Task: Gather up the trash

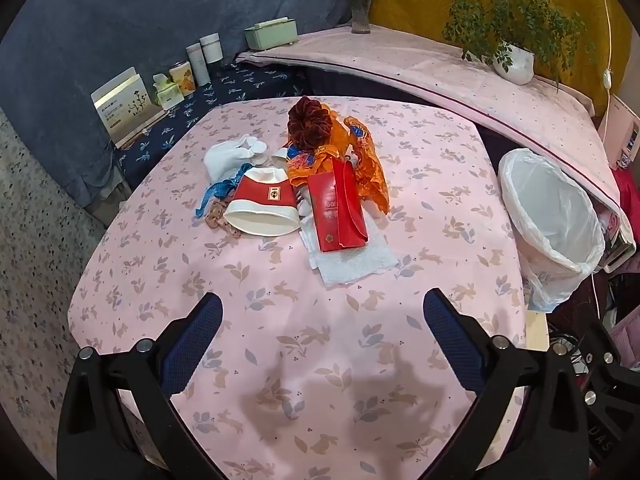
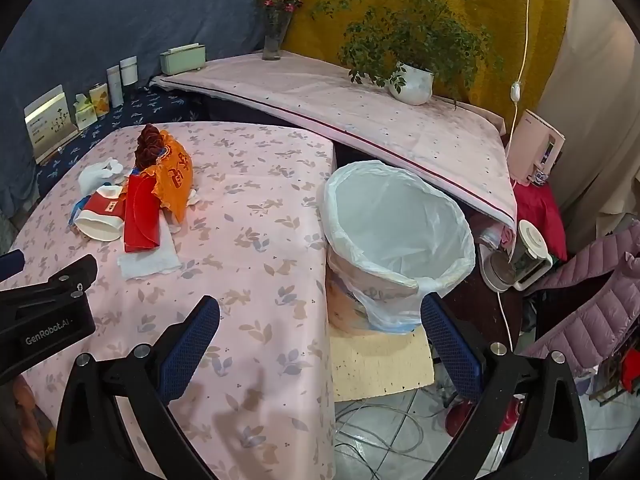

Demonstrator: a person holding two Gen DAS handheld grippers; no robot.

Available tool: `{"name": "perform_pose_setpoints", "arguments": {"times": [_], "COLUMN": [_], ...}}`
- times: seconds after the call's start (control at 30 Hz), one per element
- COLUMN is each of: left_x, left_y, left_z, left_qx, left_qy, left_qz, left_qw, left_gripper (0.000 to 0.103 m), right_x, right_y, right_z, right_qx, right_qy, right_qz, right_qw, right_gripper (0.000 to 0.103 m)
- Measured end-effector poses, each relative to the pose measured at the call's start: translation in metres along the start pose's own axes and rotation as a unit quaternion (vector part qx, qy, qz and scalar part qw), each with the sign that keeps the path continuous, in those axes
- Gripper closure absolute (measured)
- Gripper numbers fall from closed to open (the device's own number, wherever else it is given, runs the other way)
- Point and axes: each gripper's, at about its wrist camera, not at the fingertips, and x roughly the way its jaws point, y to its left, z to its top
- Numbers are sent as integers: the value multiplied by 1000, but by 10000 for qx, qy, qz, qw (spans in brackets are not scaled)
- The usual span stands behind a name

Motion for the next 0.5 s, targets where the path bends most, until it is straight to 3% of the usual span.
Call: {"name": "perform_pose_setpoints", "arguments": {"times": [0.5], "left_x": [1], "left_y": [3], "left_z": [0], "left_qx": [7], "left_qy": [-15], "left_qz": [48], "left_qw": [10000], "left_gripper": [7], "right_x": [0], "right_y": [1], "right_z": [0], "right_qx": [10], "right_qy": [21], "right_qz": [19], "right_qw": [10000], "right_gripper": [7]}}
